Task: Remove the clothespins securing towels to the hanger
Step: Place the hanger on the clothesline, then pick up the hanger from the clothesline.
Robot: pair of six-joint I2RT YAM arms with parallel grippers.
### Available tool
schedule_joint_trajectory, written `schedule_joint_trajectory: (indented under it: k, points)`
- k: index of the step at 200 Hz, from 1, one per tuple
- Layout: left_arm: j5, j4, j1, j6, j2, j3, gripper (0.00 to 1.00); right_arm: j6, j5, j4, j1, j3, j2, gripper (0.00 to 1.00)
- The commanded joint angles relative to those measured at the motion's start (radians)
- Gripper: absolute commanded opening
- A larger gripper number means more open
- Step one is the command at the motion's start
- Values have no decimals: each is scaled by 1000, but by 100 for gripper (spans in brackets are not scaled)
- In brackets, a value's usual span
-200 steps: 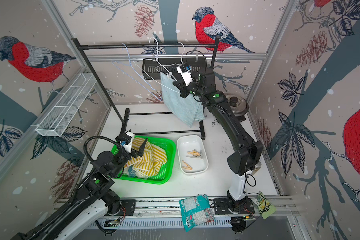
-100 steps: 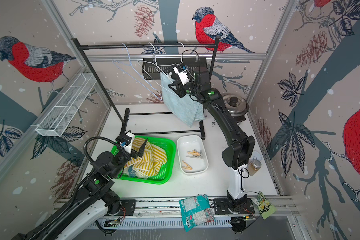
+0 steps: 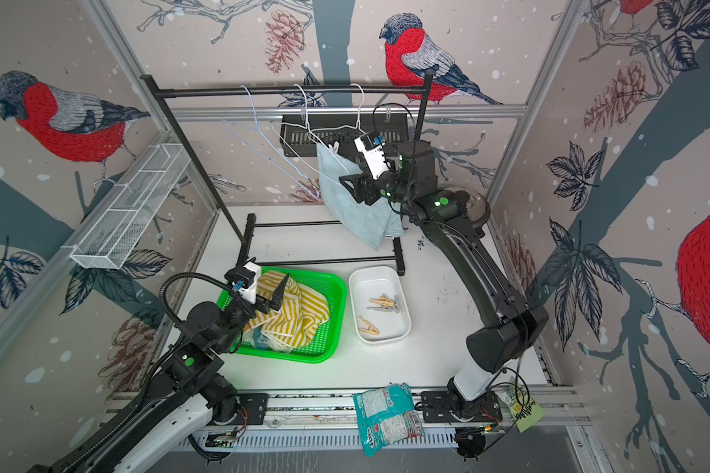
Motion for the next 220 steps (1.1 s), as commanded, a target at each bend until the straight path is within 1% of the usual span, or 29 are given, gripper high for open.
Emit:
schedule_joint_trajectory:
  k: [1, 41, 68, 85, 111, 155, 174, 192, 203, 220]
  points:
    - [0, 26, 2, -42, 0, -2, 95, 6, 54, 12, -16, -1, -59, 72]
    - [-2, 40, 2, -69, 1, -3, 95, -31, 63, -90, -99, 75, -67, 74]
    - [3, 24, 2, -80, 6, 8, 95, -60, 30, -152, -166, 162, 2, 75]
    - [5, 8, 2, -86, 3, 15, 95, -73, 20, -179, -188, 221, 51, 75]
    - [-6, 1, 2, -101, -12, 10, 95, -67, -20, -161, -211, 265, 107, 75]
    - [-30, -23, 2, -104, -22, 10, 95, -37, -106, -115, -212, 329, 217, 75]
    - [-50, -34, 2, -104, -24, 11, 95, -16, -133, -90, -211, 379, 276, 72]
    - [-56, -36, 2, -102, -28, 11, 95, 3, -148, -78, -211, 430, 329, 66]
    - [-59, -37, 3, -100, -32, 11, 95, 11, -167, -74, -211, 462, 359, 58]
    - [-66, -44, 2, -95, -36, 10, 95, 19, -179, -64, -210, 485, 387, 49]
